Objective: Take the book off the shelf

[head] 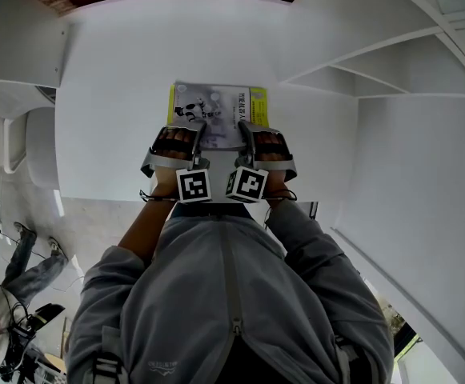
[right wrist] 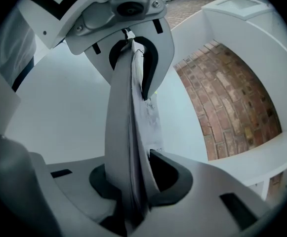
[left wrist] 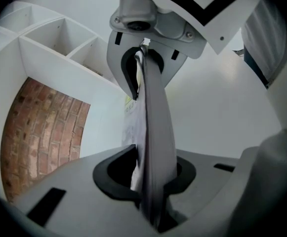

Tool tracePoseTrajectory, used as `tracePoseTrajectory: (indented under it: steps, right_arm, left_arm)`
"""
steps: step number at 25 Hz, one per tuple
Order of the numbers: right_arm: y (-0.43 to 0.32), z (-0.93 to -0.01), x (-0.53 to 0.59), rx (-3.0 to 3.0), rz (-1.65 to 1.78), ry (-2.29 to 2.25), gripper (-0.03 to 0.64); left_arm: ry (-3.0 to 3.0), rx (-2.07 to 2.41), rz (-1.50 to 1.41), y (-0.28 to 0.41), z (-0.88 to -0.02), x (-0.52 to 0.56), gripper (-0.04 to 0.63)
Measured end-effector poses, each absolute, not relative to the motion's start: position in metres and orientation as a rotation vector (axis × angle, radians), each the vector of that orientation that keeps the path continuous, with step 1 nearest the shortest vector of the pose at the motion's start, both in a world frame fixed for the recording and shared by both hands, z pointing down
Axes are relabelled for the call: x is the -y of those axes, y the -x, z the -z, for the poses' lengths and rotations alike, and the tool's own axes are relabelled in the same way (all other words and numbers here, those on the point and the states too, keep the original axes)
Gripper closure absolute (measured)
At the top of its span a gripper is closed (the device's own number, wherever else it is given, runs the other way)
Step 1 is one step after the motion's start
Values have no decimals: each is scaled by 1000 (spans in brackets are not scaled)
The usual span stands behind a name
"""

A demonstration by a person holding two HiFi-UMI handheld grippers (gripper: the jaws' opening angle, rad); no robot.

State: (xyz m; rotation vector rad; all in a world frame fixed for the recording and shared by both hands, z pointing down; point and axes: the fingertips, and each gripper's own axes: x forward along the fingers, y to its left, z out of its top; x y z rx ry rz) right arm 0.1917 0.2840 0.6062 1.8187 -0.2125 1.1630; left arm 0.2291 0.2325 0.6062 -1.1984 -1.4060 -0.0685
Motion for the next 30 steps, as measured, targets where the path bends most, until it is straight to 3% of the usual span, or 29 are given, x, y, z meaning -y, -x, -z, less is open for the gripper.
tracePoseTrajectory:
  steps: [12,30]
  right_arm:
    - [-174,-627,-272,296,-1264,-1750,471]
    - [-137,-612,-248,394,-1337,-1791,431]
  left_arm:
    - [1109,1449,215,-217,-626,-211,425]
    - [1089,1525,340,-194,-622,-181,399]
